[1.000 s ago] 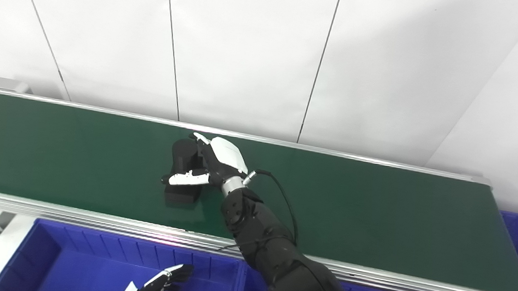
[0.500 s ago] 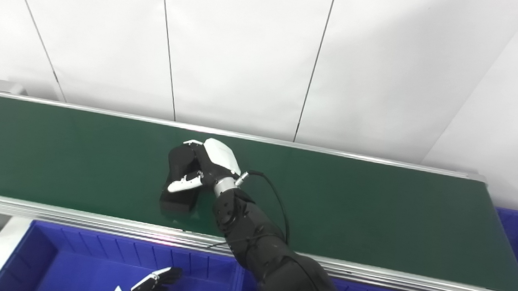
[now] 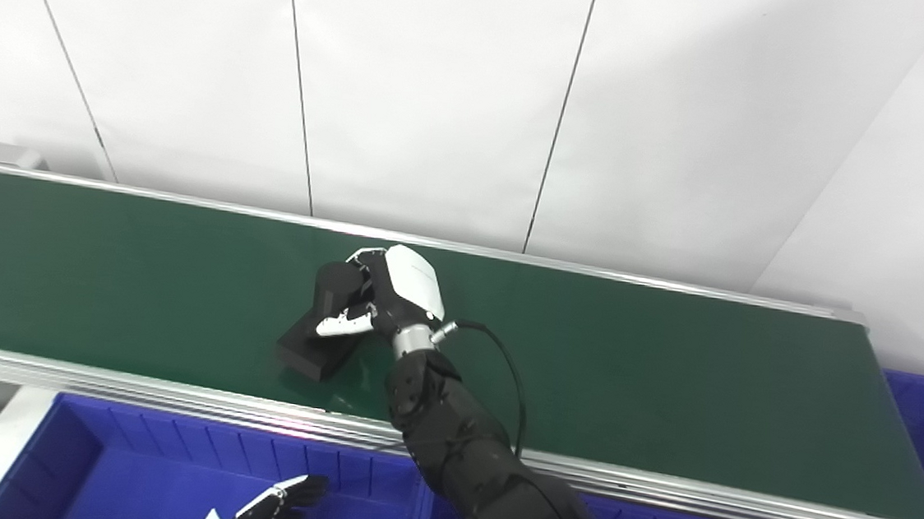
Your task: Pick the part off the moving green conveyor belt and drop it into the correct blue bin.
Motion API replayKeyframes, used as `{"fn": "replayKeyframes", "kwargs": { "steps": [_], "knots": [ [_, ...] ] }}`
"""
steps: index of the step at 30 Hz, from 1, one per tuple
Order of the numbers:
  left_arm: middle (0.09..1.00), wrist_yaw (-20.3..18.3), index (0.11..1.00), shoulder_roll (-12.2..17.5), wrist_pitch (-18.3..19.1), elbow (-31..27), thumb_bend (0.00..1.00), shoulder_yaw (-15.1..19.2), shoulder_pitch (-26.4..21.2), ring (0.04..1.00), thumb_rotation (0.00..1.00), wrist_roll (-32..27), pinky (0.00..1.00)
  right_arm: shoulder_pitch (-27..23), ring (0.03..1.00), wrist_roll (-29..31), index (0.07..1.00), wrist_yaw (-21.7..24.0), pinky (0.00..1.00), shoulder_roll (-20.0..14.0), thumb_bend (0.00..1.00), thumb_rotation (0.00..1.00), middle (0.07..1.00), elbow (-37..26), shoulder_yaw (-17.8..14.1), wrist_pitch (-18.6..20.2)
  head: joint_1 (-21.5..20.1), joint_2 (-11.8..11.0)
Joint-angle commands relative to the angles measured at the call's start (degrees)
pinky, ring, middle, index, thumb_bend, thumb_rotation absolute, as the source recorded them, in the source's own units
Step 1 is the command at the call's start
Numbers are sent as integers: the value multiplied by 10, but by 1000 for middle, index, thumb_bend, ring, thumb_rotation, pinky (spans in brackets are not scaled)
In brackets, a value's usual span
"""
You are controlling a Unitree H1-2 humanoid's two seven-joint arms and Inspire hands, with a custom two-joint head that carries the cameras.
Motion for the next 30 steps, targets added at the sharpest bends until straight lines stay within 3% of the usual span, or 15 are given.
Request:
{"fn": "replayKeyframes", "kwargs": {
  "steps": [1,4,7,12,17,25,30],
  "knots": [
    [824,6,816,8,-19,-15,540,2,-1,809,806,10,767,-13,464,5,539,-33,393,-3,511,0,450,-35,-8,-45,-4,3],
    [827,3,822,8,-19,-15,593,4,0,809,826,7,767,30,468,-4,544,-68,404,-18,511,0,449,-100,-12,-77,-13,13],
    [828,11,825,8,-19,-14,610,3,-1,808,841,12,767,85,489,-13,536,-69,431,-38,512,0,463,-201,-16,-71,-15,20],
    [834,2,829,11,-19,-25,622,5,2,816,844,8,778,229,498,10,532,2,445,-76,513,0,466,-449,-36,-40,-16,39],
    [836,-15,829,12,-19,-32,650,13,3,820,836,2,780,346,491,-4,531,42,436,-103,513,0,467,-618,-53,-19,-21,57],
    [830,-58,825,2,-19,-52,660,40,5,825,826,-8,793,466,467,-8,535,79,390,-108,512,0,461,-766,-85,14,-24,85],
    [822,-69,820,-8,-19,-63,683,63,10,814,828,-6,778,545,454,-15,540,76,396,-125,511,0,456,-808,-111,4,-24,103]
  ]
}}
